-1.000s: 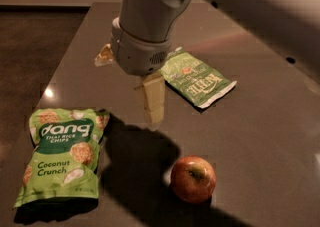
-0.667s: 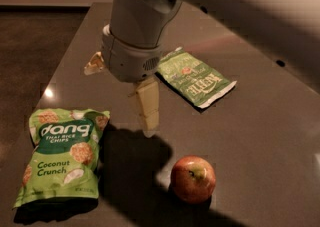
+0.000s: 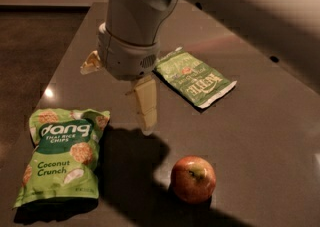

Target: Move green rice chip bag near apple

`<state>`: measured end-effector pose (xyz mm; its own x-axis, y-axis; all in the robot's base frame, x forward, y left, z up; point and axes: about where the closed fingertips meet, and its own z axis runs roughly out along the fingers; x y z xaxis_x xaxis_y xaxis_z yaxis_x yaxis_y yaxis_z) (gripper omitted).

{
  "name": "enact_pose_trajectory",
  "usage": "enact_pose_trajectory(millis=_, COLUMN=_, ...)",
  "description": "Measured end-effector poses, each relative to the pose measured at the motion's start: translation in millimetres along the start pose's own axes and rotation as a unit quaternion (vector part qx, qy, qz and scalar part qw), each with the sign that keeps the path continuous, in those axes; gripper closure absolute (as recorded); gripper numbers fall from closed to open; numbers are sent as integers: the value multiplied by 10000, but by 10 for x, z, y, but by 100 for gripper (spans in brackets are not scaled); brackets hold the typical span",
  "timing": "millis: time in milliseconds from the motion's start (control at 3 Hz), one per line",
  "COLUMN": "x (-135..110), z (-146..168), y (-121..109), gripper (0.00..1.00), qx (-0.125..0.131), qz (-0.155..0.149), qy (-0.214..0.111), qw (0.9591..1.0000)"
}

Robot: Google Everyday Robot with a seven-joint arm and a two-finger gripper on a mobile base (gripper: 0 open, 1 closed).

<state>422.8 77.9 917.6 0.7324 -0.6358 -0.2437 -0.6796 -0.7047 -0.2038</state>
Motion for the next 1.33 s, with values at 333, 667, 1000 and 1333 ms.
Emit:
enact_pose_trajectory(millis=333, x=-162, z=97, y=-158, gripper=0, qx=-232, qz=-478, qy=-11, qw=9986)
enact_pose_trajectory(millis=667, x=-392, z=299, y=-316, gripper=0, qx=-555, qz=-1018, qy=-84, qw=9932)
enact_pose_trajectory(millis=1000, x=-592, z=545, y=-394, gripper=0, qx=-930, qz=-1520, qy=-136, qw=9839)
enact_pose_trajectory(millis=1333, x=-724, z=728, y=-421, gripper=0, qx=-1201, qz=-1883, qy=-195, qw=9745)
